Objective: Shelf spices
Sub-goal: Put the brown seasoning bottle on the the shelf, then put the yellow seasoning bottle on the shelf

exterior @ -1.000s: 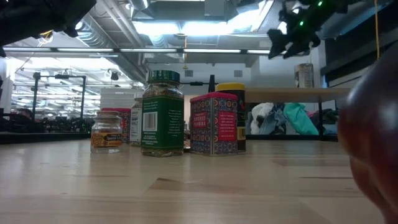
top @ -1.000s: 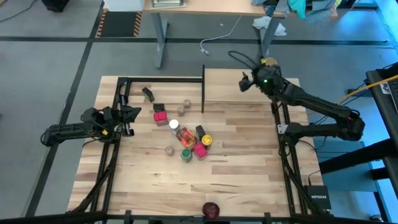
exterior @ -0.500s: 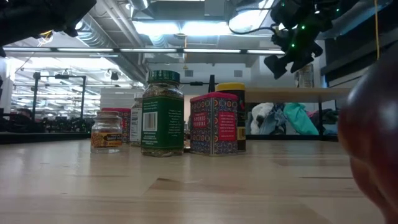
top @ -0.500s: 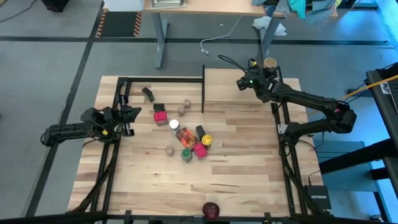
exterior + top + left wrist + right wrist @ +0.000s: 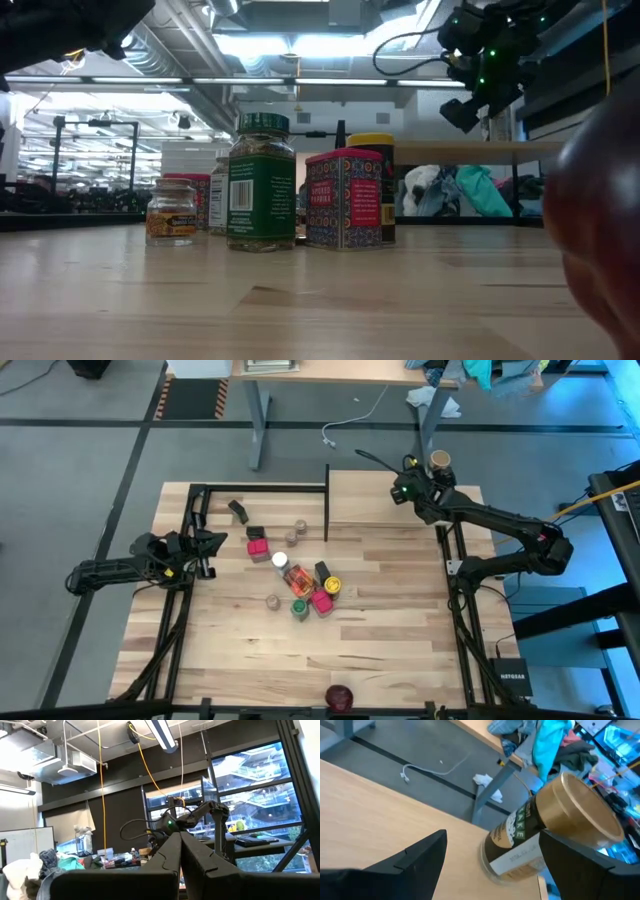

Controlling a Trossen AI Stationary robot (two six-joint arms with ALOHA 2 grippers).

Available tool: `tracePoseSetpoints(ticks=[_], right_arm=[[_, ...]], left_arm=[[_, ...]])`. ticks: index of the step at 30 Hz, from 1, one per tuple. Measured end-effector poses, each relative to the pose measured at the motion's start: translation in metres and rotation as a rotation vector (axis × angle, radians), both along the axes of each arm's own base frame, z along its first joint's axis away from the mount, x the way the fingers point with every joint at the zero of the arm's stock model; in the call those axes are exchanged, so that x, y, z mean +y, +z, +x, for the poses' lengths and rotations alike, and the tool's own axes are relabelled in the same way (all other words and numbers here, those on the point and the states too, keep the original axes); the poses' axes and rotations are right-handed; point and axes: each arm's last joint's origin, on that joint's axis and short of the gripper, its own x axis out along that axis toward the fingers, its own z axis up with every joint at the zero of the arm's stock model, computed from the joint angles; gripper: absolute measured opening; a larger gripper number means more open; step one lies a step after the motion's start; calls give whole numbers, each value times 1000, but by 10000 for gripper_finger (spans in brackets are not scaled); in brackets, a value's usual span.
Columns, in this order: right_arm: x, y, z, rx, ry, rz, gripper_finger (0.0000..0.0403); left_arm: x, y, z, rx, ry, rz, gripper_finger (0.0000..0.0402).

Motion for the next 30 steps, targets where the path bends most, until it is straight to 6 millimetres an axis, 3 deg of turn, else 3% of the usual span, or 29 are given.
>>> tracePoseSetpoints(ticks=[10, 15, 23, 30], right_arm=[[1, -1, -2, 23, -10, 9, 324], [8, -2, 6, -8, 73, 47, 324], [53, 2, 29, -20, 344, 91, 324], [103, 2, 55, -175, 691, 231, 324]], left_arm=[[0, 0, 0, 0, 0, 0, 0], [0, 0, 0, 0, 0, 0, 0], [0, 0, 0, 0, 0, 0, 0], [0, 0, 0, -1, -5, -9, 0]])
